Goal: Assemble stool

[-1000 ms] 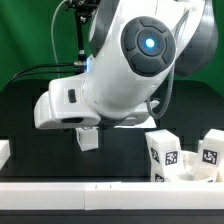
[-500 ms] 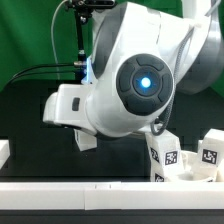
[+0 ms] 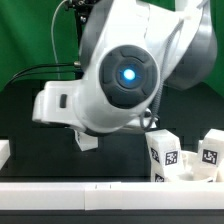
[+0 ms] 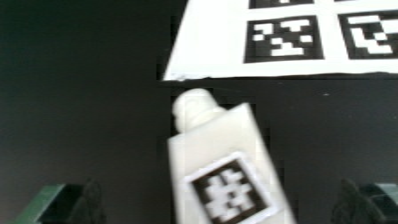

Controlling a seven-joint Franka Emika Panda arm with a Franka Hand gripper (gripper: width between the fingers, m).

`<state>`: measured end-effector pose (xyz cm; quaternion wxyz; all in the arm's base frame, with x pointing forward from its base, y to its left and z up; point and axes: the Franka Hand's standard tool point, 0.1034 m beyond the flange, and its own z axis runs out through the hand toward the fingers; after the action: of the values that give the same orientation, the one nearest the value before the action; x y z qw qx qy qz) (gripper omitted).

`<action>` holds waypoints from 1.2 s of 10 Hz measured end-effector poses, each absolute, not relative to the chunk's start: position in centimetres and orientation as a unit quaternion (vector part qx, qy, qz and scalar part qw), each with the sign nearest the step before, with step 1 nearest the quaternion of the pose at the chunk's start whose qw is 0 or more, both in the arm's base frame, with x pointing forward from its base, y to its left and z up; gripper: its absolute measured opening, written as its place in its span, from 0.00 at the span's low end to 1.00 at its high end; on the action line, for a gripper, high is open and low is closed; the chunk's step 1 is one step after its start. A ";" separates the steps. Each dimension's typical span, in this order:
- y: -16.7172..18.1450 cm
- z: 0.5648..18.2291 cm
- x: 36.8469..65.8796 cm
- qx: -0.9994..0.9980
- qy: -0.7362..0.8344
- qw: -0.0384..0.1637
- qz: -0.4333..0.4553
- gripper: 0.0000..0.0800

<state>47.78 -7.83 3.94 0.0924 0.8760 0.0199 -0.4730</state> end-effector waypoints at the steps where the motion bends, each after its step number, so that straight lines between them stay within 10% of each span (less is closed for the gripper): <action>1: -8.2 3.7 48.1 0.882 0.018 0.081 -0.464 0.81; 12: -6.7 3.7 44.4 0.863 -0.051 0.099 -0.492 0.81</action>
Offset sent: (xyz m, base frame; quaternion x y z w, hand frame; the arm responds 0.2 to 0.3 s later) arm 0.0013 0.0054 -0.0014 0.0357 0.0203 0.0073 0.9991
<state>44.42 -6.68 3.73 0.0991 0.8632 -0.0510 -0.4924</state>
